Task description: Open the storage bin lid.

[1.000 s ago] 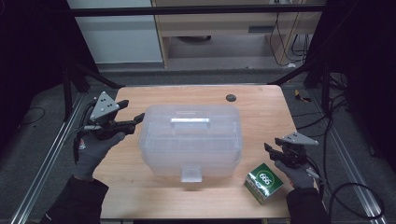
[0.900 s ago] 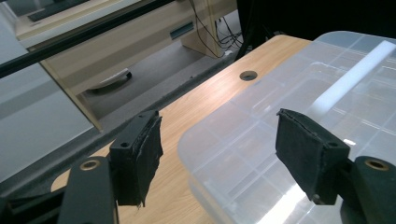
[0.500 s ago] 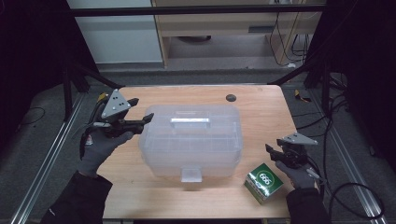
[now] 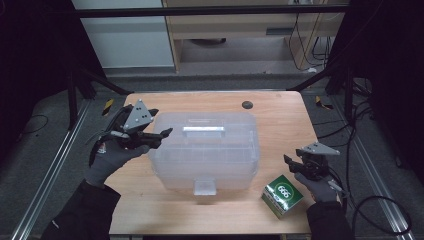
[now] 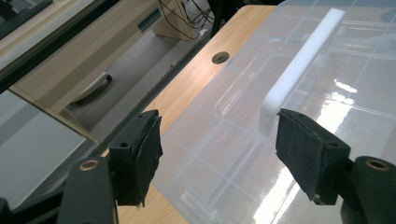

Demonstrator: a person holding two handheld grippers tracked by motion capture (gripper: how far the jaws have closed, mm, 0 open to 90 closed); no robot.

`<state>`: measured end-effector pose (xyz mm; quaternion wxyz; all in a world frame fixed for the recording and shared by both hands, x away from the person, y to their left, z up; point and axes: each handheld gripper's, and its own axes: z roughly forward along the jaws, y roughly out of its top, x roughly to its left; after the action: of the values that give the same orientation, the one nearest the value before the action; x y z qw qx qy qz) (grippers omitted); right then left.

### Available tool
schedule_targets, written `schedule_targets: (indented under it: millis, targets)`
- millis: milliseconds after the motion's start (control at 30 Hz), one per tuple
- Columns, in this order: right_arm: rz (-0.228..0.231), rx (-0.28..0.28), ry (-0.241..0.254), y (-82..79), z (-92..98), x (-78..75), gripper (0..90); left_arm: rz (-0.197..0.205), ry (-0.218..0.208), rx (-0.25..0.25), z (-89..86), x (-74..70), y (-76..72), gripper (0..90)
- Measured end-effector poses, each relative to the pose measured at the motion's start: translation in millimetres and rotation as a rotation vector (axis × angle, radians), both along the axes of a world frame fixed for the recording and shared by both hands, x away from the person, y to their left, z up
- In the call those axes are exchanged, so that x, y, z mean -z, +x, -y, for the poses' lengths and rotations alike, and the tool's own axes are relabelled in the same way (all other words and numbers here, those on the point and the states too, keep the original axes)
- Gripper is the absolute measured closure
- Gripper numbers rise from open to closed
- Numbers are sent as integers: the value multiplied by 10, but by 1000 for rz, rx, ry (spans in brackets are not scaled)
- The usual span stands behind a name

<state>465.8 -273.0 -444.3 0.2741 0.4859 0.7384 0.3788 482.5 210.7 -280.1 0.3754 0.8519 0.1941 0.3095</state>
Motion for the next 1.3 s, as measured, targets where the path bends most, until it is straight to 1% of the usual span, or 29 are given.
schedule_targets:
  millis: [100,167,467,533,633,667,733,933,1067,1100,1133,1167,1233,1267,1300]
  targets:
    - [-2,0,-2,0,-1,1,475,-7,30,25,59,9,-5,306]
    - [-2,0,-3,1,-2,2,476,-10,30,27,78,14,-9,307]
    - [-5,0,-4,0,-4,3,484,-17,90,73,203,26,-14,318]
    - [-8,-4,-6,2,-6,6,485,-25,110,91,236,31,-10,324]
    - [-10,-5,-8,5,-8,10,485,-30,122,99,263,39,-2,332]
    - [-12,-5,-6,5,-10,11,485,-31,136,102,290,46,10,337]
    - [-13,-5,-5,4,-12,12,486,-34,140,105,306,51,16,340]
    - [-17,-4,-8,8,-13,18,492,-31,187,117,400,71,54,361]
    - [-20,-8,-11,10,-11,21,495,-21,224,123,473,90,68,369]
    - [-22,-5,-9,9,-15,22,496,-20,228,126,486,95,70,374]
    - [-21,-8,-11,12,-15,23,496,-15,251,135,518,100,80,380]
    - [-21,-10,-13,13,-15,24,497,-15,251,135,518,100,80,384]
    - [-22,-10,-13,13,-18,25,498,-7,270,138,557,120,89,388]
    - [-24,-9,-13,14,-19,26,500,-8,291,139,573,117,92,391]
    - [-25,-9,-13,14,-20,26,502,-8,290,142,590,126,98,396]
